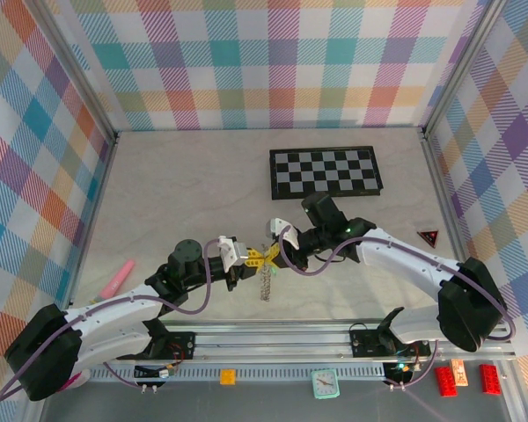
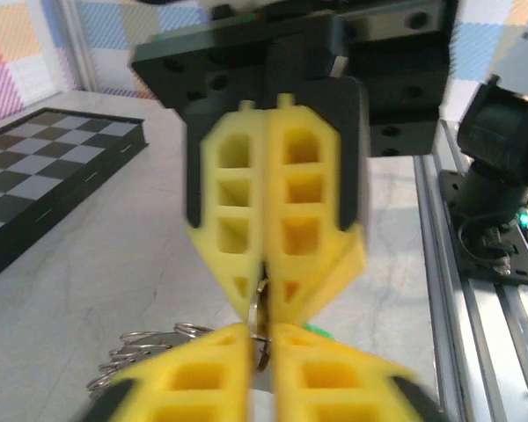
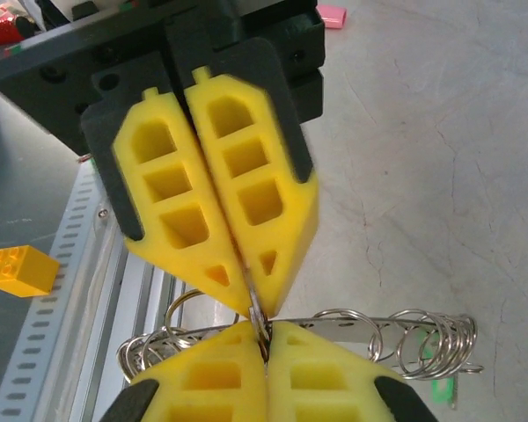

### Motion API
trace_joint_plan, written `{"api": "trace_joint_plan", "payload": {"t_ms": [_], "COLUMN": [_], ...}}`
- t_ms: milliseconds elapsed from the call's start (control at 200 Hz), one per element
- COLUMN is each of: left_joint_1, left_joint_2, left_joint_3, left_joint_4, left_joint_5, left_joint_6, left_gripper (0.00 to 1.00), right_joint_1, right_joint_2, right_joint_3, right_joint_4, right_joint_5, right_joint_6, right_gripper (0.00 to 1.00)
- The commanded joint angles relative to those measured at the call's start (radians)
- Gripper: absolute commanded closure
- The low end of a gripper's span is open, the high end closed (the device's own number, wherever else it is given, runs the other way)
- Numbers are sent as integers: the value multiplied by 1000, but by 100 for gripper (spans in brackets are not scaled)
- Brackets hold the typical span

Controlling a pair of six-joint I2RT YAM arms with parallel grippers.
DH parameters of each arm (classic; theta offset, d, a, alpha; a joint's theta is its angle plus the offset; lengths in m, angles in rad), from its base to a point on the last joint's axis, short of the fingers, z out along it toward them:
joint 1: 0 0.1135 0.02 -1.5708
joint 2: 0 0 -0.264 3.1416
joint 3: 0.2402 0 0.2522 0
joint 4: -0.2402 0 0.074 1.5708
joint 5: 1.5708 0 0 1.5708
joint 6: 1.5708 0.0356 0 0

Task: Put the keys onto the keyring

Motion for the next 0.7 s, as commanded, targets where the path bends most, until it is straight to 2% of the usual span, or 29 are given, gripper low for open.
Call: {"api": "trace_joint_plan", "payload": {"t_ms": [0, 165, 285, 515, 695], "left_joint_1": [-2, -1, -2, -2, -2], "left_joint_2": [-27, -62, -43, 5, 34], "left_joint_3": [30, 95, 139, 181, 193], "left_joint_4": [0, -225, -305, -294, -302], "left_joint_5": [-16, -29, -18, 8, 25], "left_joint_6": [1, 76, 98, 113, 122], "left_gripper": [72, 68, 68, 73, 79], "right_joint_1": [-2, 7, 29, 76, 90], "right_joint_2": [-12, -5, 14, 35, 34], "right_joint_3": [44, 127, 183, 241, 253], "right_joint_4": [-43, -234, -330, -384, -369], "right_joint_5": [-1, 110, 178, 240, 219], "right_joint_6": [-49, -143, -193, -226, -224], "right_gripper": [100, 100, 100, 100, 100]}}
